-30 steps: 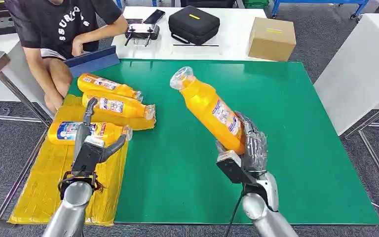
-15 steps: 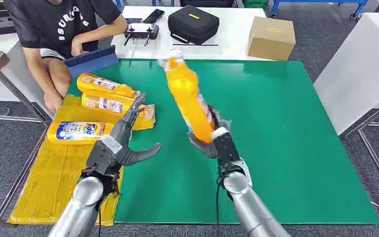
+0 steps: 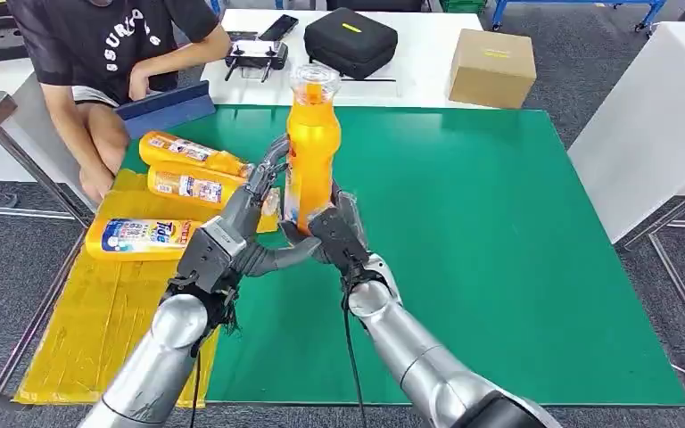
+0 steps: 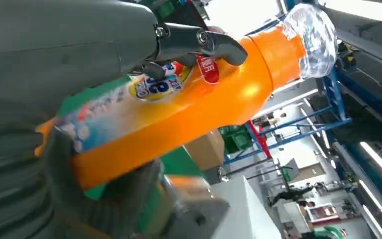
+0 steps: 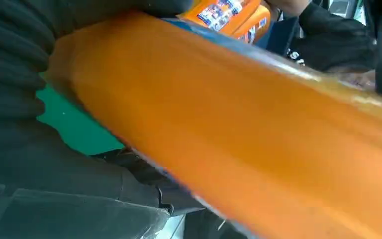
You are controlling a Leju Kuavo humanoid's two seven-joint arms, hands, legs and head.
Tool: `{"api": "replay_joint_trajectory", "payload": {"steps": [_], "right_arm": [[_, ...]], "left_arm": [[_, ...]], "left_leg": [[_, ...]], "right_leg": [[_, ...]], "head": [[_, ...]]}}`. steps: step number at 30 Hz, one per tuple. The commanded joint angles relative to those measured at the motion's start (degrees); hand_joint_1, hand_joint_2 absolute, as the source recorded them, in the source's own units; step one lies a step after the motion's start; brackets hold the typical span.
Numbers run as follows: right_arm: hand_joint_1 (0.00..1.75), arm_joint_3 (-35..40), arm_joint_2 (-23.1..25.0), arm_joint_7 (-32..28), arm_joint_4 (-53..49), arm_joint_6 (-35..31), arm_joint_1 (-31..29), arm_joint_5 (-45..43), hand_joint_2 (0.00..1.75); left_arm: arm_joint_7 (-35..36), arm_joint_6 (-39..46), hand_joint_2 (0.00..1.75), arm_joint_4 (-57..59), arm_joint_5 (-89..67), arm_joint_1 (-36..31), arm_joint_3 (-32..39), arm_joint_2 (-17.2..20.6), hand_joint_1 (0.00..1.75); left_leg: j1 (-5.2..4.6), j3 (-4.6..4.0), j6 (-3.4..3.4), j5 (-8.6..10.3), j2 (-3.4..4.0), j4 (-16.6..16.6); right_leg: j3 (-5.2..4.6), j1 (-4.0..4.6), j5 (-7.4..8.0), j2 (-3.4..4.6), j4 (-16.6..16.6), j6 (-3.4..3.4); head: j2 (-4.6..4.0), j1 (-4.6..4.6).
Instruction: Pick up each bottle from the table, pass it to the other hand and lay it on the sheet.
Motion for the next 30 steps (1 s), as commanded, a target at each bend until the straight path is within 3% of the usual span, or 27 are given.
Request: {"api": "replay_joint_trajectory", "payload": {"steps": [1, 25, 30], "right_arm": [[1.75, 18.2, 1.2, -1.4, 8.2, -4.7, -4.8, -1.1, 1.75], [1.75, 24.1, 1.2, -5.3, 7.7, -18.2, -2.4, 2.1, 1.75], [1.75, 21.5, 1.2, -6.4, 6.8, -18.3, -2.1, -0.8, 1.75]], "left_arm": [[0.8, -0.4, 1.75, 7.8, 1.3, -6.8, -4.4, -1.2, 0.00], [-1.1, 2.5, 1.75, 10.5, 2.0, -4.8, -3.4, -1.2, 0.00], [-1.2, 3.1, 1.75, 11.3, 2.4, -4.9, -3.4, -1.4, 0.00]], "left_leg": [[0.07, 0.11, -0.18, -0.07, -0.06, 0.0], [0.08, 0.27, -0.27, -0.15, 0.01, 0.0], [0.08, 0.35, -0.33, -0.19, 0.00, 0.0]], "right_leg": [[0.16, 0.06, -0.08, -0.07, 0.0, -0.11], [0.31, 0.07, -0.13, -0.01, 0.0, -0.16], [0.40, 0.07, -0.18, -0.03, 0.0, -0.19]], "head": [[0.00, 0.02], [0.00, 0.02], [0.00, 0.00]]}}
